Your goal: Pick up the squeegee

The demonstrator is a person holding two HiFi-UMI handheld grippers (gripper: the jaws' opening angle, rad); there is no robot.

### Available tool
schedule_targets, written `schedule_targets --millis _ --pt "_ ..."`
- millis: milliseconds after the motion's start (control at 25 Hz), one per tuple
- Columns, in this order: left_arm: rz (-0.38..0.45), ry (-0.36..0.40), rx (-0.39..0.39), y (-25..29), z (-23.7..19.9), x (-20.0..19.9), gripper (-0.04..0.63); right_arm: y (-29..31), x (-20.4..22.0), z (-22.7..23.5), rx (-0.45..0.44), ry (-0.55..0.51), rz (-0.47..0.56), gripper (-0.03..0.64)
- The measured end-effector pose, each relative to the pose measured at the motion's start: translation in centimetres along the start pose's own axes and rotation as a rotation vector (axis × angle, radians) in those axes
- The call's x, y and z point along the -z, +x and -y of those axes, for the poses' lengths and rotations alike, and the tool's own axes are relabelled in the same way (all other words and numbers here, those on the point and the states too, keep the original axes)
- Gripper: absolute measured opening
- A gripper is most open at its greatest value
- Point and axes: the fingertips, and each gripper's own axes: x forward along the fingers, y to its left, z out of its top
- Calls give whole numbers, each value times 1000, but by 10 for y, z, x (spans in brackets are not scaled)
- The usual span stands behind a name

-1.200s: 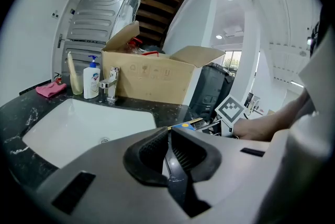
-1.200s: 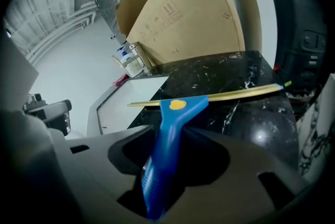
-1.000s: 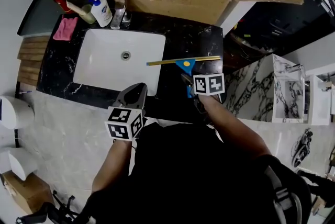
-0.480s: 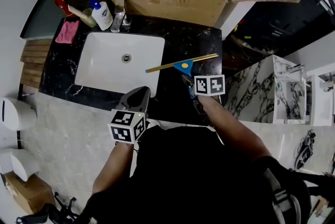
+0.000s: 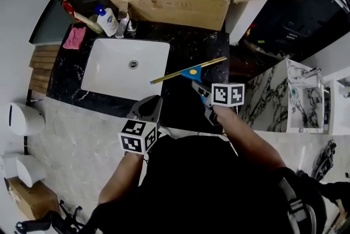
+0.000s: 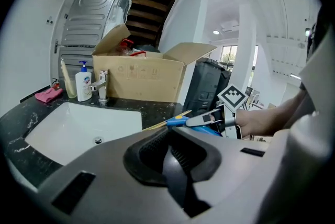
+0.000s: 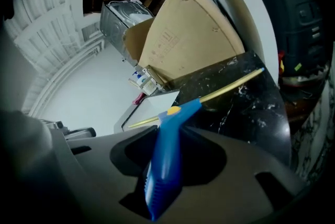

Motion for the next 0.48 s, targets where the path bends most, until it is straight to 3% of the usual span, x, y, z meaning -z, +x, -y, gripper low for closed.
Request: schedule_targets --millis 480 --pt "53 5 -6 6 70 -11 31 -91 -22 -5 -126 -39 145 146"
